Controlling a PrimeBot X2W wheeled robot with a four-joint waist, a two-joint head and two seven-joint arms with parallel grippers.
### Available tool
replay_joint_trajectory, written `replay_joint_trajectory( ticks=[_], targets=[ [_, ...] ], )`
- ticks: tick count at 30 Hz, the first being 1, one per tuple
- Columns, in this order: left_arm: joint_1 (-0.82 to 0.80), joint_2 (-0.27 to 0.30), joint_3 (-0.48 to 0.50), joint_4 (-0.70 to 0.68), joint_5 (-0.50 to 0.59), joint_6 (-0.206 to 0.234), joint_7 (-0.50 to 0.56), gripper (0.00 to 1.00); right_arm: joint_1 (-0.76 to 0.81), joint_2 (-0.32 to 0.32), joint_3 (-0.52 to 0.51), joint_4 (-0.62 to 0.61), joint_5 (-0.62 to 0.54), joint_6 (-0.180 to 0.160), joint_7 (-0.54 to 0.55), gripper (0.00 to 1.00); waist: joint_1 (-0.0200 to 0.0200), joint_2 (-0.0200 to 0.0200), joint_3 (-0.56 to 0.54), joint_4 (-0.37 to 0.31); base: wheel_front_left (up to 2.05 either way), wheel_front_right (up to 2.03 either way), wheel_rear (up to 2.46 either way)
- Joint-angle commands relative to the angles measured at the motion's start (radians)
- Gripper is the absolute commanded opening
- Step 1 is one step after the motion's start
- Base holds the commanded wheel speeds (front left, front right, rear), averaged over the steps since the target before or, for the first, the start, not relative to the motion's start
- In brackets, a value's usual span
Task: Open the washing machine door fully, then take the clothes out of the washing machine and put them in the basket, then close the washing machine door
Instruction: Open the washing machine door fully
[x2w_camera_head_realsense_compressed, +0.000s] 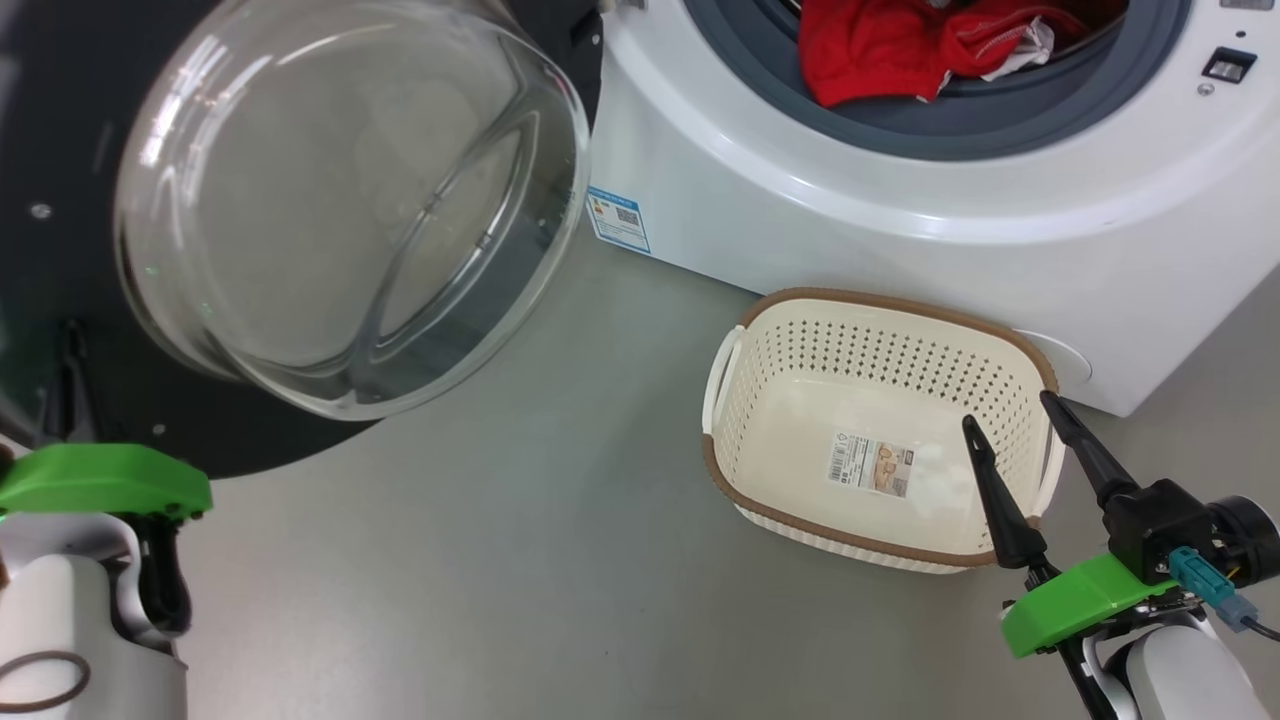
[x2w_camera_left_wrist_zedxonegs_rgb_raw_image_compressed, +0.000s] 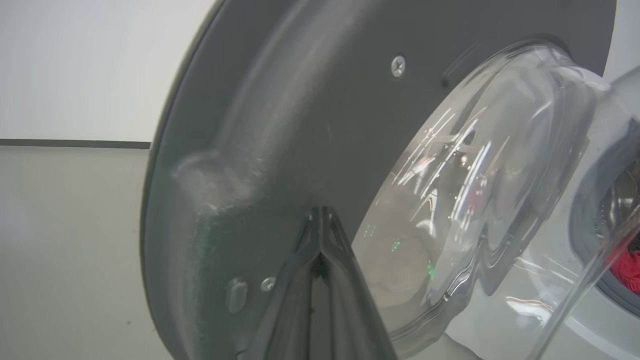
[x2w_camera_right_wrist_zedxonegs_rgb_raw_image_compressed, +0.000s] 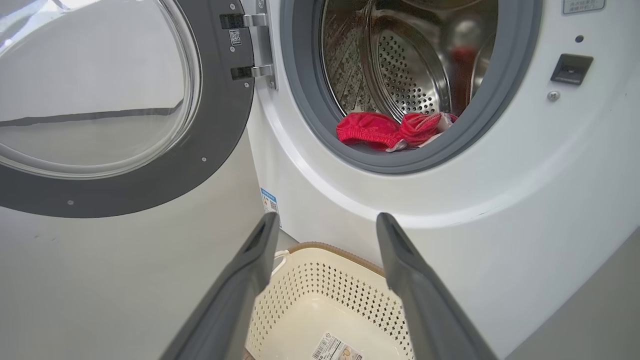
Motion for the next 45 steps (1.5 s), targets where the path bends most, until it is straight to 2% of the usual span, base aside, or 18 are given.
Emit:
replay_joint_trajectory(
  ticks=[1, 8, 12, 13, 15, 16, 17, 26, 31, 40, 45],
  targets=[
    [-0.036, 0.049, 0.048, -0.012, 0.02, -0.003, -0.005, 0.0, -0.026, -0.011, 0.03, -0.022, -0.004, 0.006, -0.009, 1.0, 0.0, 0.0, 0.007, -0.007, 0.0, 0.0, 0.0],
    [-0.035, 0.041, 0.096, -0.006, 0.067, -0.019, -0.005, 0.0, -0.038, -0.007, 0.029, -0.014, -0.006, 0.006, -0.009, 1.0, 0.0, 0.0, 0.003, -0.028, 0.0, 0.0, 0.0],
    [-0.004, 0.028, 0.111, -0.049, 0.097, -0.029, -0.005, 0.0, -0.04, 0.005, 0.023, -0.011, -0.005, 0.006, -0.009, 1.0, 0.0, 0.0, -0.012, -0.039, 0.0, 0.0, 0.0],
    [0.006, 0.021, 0.113, -0.067, 0.104, -0.032, -0.005, 0.1, -0.039, 0.009, 0.021, -0.011, -0.005, 0.006, -0.009, 1.0, 0.0, 0.0, -0.018, -0.041, 0.0, 0.0, 0.0],
    [0.028, 0.011, 0.108, -0.102, 0.124, -0.036, -0.005, 0.43, -0.036, 0.016, 0.017, -0.008, -0.003, 0.006, -0.009, 1.0, 0.0, 0.0, -0.029, -0.045, 0.0, 0.0, 0.0],
    [0.04, 0.008, 0.104, -0.125, 0.137, -0.035, -0.005, 0.87, -0.035, 0.019, 0.016, -0.007, -0.002, 0.006, -0.009, 1.0, 0.0, 0.0, -0.035, -0.048, 0.0, 0.0, 0.0],
    [0.05, 0.004, 0.102, -0.147, 0.145, -0.035, -0.005, 1.0, -0.034, 0.022, 0.015, -0.006, -0.001, 0.006, -0.009, 1.0, 0.0, 0.0, -0.04, -0.051, 0.0, 0.0, 0.0],
    [0.111, -0.026, 0.071, -0.362, 0.186, -0.045, -0.005, 1.0, -0.031, 0.048, 0.002, -0.016, 0.0, 0.006, -0.009, 1.0, 0.0, 0.0, -0.066, -0.082, 0.0, 0.0, 0.0],
    [0.15, -0.042, 0.023, -0.472, 0.187, -0.086, -0.005, 1.0, -0.033, 0.067, -0.03, -0.043, 0.009, 0.006, -0.009, 1.0, 0.0, 0.0, -0.083, -0.123, 0.0, 0.0, 0.0],
    [0.217, -0.05, -0.07, -0.506, 0.134, -0.128, -0.005, 1.0, -0.013, 0.085, -0.076, -0.1, 0.034, 0.006, -0.009, 1.0, 0.0, 0.0, -0.135, -0.231, 0.0, 0.0, 0.0],
    [0.251, -0.027, -0.116, -0.492, 0.084, -0.134, -0.005, 1.0, -0.006, 0.086, -0.075, -0.113, 0.055, 0.006, -0.009, 1.0, 0.0, 0.0, -0.157, -0.302, 0.0, 0.0, 0.0]
  ],
)
